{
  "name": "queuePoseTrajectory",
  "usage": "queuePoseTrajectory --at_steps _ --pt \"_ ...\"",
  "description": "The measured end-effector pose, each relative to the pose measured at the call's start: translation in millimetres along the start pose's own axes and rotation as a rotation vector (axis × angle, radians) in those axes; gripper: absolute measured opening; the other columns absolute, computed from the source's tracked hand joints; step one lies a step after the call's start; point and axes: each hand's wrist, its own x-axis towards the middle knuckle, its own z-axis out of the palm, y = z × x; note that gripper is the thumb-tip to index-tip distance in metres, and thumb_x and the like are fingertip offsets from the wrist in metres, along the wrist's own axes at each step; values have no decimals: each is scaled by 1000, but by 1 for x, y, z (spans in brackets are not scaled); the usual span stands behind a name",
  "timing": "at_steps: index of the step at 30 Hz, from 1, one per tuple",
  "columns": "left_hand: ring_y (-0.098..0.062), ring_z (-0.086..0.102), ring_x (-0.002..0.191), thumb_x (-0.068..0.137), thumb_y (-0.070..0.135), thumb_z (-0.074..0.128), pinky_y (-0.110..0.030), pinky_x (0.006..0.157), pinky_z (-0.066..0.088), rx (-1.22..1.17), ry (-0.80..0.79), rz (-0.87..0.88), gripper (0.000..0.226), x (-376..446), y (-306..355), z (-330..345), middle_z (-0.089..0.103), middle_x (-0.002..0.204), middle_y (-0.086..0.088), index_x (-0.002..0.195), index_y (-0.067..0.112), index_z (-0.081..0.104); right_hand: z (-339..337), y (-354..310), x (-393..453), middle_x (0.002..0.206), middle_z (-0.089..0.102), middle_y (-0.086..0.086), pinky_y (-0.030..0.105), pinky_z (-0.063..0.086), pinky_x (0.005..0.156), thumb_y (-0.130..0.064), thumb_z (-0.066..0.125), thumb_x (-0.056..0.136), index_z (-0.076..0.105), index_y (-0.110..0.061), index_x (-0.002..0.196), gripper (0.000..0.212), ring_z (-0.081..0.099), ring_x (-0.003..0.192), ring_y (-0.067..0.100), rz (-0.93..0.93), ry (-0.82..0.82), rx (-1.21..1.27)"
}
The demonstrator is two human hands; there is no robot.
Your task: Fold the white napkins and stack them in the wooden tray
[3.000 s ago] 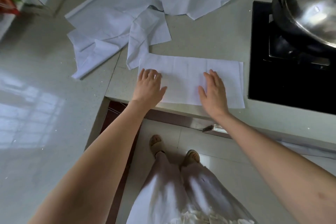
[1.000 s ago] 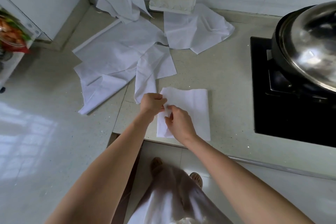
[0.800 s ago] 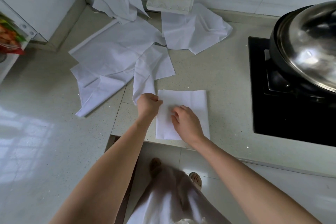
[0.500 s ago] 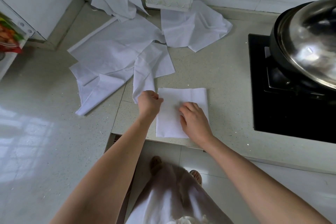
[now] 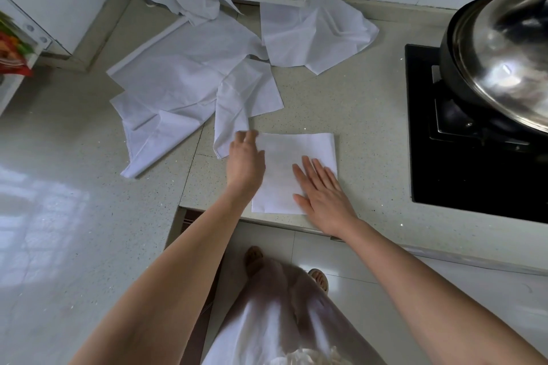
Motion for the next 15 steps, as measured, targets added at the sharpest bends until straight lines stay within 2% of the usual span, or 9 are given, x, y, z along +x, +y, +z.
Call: queuePoseTrajectory --at_steps 2,4,6,8,10,11,13,15 --pt "-23 39 131 98 14 46 -35 104 39 160 -40 271 42 -17 2 8 42 143 -6 140 12 42 2 -2 2 157 -20 1 33 -16 117 -55 -4 90 -8 -23 152 70 -23 144 18 8 -2 -4" --pt "-21 22 143 103 21 36 -32 116 20 271 -212 404 47 -38 3 22 29 154 -4 148 12 30 1 -2 3 157 -18 0 32 -15 117 -55 -2 91 -6 -22 152 70 -22 143 16 2 4 17" --pt "-20 10 147 104 25 29 -33 120 8 330 -314 382 49 -51 2 33 17 159 -5 151 10 22 -5 4 1 158 -13 -1 28 -13 117 -53 4 94 0 -19 152 67 -17 144 12 -26 9 37" --pt "-22 13 146 104 26 29 -34 119 10 319 -295 338 48 -52 7 34 20 157 -8 148 7 26 -10 18 -8 159 -7 0 25 -11 117 -50 8 96 3 -16 153 66 -13 145 11 -100 8 -13" --pt "-21 19 143 104 27 27 -36 118 14 295 -280 293 46 -50 19 33 24 155 -8 145 7 32 -12 37 -23 159 -9 0 26 -10 118 -51 8 98 0 -16 153 66 -13 146 12 -179 -12 -95" --pt "-21 15 144 104 28 26 -39 118 12 287 -296 257 47 -52 23 34 21 156 -7 146 7 30 -11 45 -31 159 -12 0 28 -8 118 -51 9 98 -3 -16 153 66 -14 146 11 -197 -31 -123" --pt "-20 -1 148 104 30 21 -45 119 2 278 -357 168 52 -59 27 40 3 161 -4 151 9 13 -11 54 -43 158 -16 -1 30 -7 118 -53 9 99 -8 -18 152 66 -17 145 9 -204 -64 -141" --pt "-20 -17 146 104 35 17 -47 118 -8 321 -383 152 58 -69 22 49 -15 159 -2 152 12 -6 -15 57 -44 157 -20 -4 30 -10 118 -54 7 98 -13 -20 151 66 -20 143 7 -220 -95 -145"
